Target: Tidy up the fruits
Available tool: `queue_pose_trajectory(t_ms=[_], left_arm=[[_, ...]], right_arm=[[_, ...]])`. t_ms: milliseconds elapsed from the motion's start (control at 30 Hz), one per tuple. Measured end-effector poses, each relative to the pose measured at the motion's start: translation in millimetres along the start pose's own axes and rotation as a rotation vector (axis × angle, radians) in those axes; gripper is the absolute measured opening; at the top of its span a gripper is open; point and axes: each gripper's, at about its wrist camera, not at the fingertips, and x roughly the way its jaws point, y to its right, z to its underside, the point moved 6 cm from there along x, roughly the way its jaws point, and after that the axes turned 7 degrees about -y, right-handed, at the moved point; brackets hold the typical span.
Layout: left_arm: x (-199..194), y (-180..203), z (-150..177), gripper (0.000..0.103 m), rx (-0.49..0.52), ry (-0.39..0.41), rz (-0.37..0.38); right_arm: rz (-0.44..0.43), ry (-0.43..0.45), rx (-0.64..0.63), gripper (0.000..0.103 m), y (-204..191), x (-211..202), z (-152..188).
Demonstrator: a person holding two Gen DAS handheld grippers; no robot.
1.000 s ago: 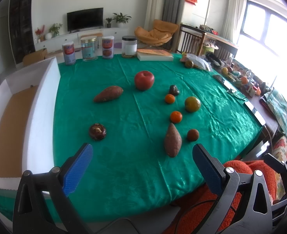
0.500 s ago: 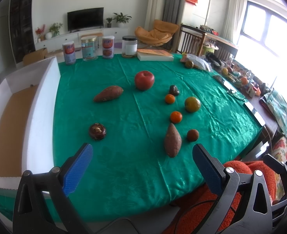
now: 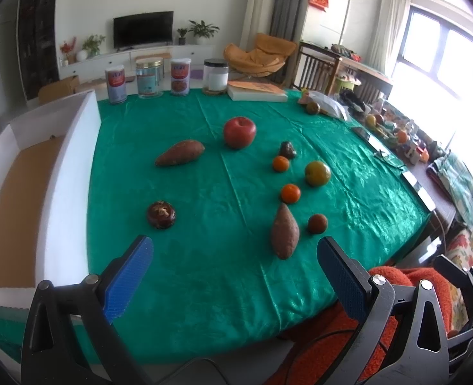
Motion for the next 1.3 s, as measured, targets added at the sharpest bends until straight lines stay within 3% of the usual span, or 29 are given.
queue_pose_trajectory(t_ms=[267, 400, 467, 533, 567, 633, 733, 833, 933, 1067, 1300], left_arm=[[-1, -9, 0, 0.102, -0.035, -0.009, 0.003], [-5, -25, -4, 0.102, -0.067, 0.009, -0.016], [-2, -37, -3, 0.102, -0.097, 0.006, -0.02], [6, -45, 2, 0.102, -0.131, -0.017, -0.017], [13, -48, 6, 0.102, -0.143, -0.039, -0.012], [26, -48, 14, 0.102, -0.15, -0.092, 0.004], [41, -37, 22, 0.102, -0.094, -0.16, 0.022], [51, -31, 24, 0.102, -0.053, -0.165, -0.011], [63, -33, 23, 0.102, -0.046, -0.163, -0.023], [85, -46, 28, 0.102, -0.042, -0.146, -0.095], [114, -64, 38, 0.102, -0.053, -0.194, -0.141]], right_arm=[[0.027, 0.013, -0.036, 0.103, 8, -9, -8], [0.277, 0.056, -0.248, 0.103, 46, -54, -55], [0.381, 0.011, -0.341, 0.103, 61, -70, -76], [0.414, -0.04, -0.401, 0.103, 64, -71, -84], [0.388, -0.039, -0.41, 0.103, 60, -68, -83], [0.255, -0.008, -0.36, 0.103, 48, -54, -73], [0.045, -0.006, -0.197, 0.103, 31, -12, -47], [-0.057, -0.01, -0.031, 0.103, 23, 32, -27], [-0.1, -0.031, 0.052, 0.103, 21, 59, -16], [-0.059, -0.007, 0.0, 0.103, 15, 61, -13], [-0.043, -0.019, -0.001, 0.103, 11, 69, -7]])
